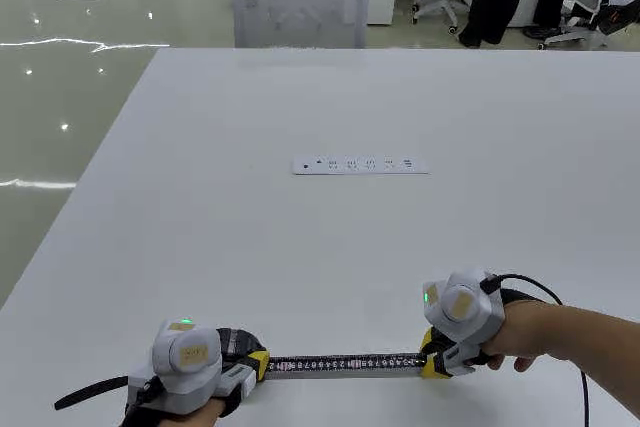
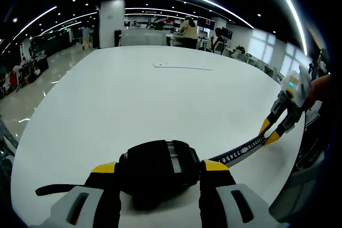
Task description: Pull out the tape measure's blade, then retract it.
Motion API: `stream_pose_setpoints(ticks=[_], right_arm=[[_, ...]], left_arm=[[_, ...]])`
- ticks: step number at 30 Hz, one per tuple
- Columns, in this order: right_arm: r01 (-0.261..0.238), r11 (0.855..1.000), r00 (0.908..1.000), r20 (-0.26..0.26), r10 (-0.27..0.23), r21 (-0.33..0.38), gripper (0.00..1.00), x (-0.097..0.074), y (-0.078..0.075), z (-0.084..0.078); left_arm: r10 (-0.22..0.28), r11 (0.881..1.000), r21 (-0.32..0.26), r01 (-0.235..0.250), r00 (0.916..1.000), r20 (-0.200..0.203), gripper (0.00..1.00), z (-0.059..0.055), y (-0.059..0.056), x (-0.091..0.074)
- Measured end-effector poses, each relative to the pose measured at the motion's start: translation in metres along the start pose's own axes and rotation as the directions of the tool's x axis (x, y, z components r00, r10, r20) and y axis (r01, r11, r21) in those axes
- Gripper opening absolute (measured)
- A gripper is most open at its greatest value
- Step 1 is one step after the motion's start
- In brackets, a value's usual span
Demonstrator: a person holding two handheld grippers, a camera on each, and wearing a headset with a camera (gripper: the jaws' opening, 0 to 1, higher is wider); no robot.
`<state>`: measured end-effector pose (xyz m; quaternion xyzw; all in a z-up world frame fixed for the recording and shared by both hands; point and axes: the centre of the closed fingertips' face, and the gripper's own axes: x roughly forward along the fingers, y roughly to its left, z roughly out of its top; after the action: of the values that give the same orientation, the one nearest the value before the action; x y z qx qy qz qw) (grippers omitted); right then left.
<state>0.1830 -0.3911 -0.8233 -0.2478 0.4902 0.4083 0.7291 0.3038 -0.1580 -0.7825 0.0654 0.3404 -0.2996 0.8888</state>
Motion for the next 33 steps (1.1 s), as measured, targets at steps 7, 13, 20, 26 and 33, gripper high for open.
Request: stream_pose_setpoints(ticks=[7,13,20,26,33], right_arm=[[-0.012,1.0,0.9999,0.008,0.012,0.009,0.14,0.0,0.001,0.002],[-0.016,1.0,0.9998,0.012,0.015,0.016,0.14,0.0,0.001,0.003],[-0.023,0.999,0.9995,0.023,0.023,0.028,0.14,0.001,0.001,0.007],[-0.027,0.999,0.9991,0.032,0.026,0.028,0.14,0.005,0.003,0.015],[-0.029,0.999,0.9989,0.039,0.028,0.03,0.14,0.007,0.003,0.018]], left_arm=[[-0.012,1.0,0.003,0.012,0.9999,-0.005,0.55,-0.001,0.0,-0.001],[-0.019,1.0,0.007,0.019,0.9998,-0.006,0.55,0.0,-0.001,-0.001],[-0.024,1.0,0.0,0.024,0.9997,-0.004,0.55,0.0,0.0,-0.001],[-0.026,1.0,-0.001,0.026,0.9997,-0.006,0.55,0.0,0.0,-0.001],[-0.028,1.0,0.0,0.028,0.9996,-0.009,0.55,0.0,0.0,-0.001]])
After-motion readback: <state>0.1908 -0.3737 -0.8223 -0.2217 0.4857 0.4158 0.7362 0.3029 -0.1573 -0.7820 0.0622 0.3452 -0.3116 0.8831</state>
